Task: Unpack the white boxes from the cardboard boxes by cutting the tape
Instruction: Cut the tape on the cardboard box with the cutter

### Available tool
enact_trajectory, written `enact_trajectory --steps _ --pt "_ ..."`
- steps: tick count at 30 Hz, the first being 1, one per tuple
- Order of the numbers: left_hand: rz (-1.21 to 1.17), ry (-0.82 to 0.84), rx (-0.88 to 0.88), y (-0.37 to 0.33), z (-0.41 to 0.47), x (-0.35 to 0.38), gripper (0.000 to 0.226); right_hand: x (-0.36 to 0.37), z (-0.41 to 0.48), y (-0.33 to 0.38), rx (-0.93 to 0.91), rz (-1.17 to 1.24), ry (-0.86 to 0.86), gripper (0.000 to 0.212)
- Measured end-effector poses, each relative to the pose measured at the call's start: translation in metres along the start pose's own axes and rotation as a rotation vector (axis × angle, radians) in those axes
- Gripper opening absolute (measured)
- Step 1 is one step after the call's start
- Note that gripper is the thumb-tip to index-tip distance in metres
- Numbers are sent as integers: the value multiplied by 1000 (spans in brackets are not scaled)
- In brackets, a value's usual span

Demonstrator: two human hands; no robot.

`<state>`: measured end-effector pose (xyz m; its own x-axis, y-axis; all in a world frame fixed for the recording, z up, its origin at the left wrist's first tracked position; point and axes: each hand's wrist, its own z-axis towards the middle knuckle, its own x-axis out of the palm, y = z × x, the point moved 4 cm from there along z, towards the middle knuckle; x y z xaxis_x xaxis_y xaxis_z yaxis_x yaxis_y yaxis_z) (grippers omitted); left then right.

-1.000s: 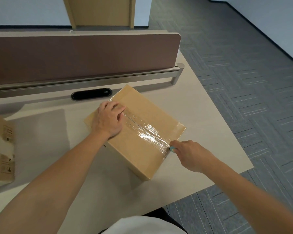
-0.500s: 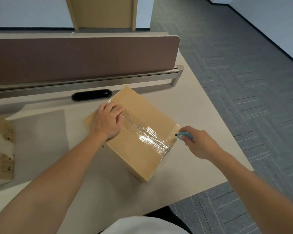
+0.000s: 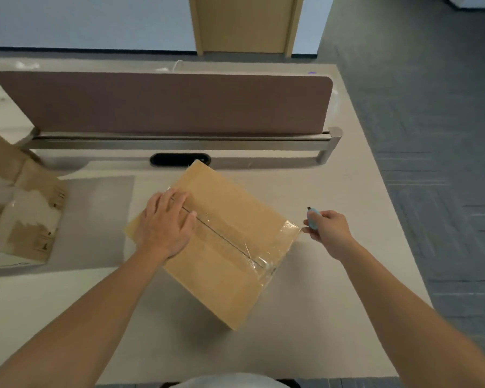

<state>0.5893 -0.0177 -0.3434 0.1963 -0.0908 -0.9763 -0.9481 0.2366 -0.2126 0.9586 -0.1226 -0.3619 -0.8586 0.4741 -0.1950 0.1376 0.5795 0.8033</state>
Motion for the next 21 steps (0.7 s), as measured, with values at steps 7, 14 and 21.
enact_trajectory --steps 7,14,21 --pt "31 -69 -244 -1 -31 5 57 28 74 -16 56 -213 13 20" --pt "56 -33 -282 -5 -34 2 59 55 106 -25 -26 -564 78 16" --pt "-21 -23 -354 1 -21 -9 68 50 94 -18 -24 -608 105 43"
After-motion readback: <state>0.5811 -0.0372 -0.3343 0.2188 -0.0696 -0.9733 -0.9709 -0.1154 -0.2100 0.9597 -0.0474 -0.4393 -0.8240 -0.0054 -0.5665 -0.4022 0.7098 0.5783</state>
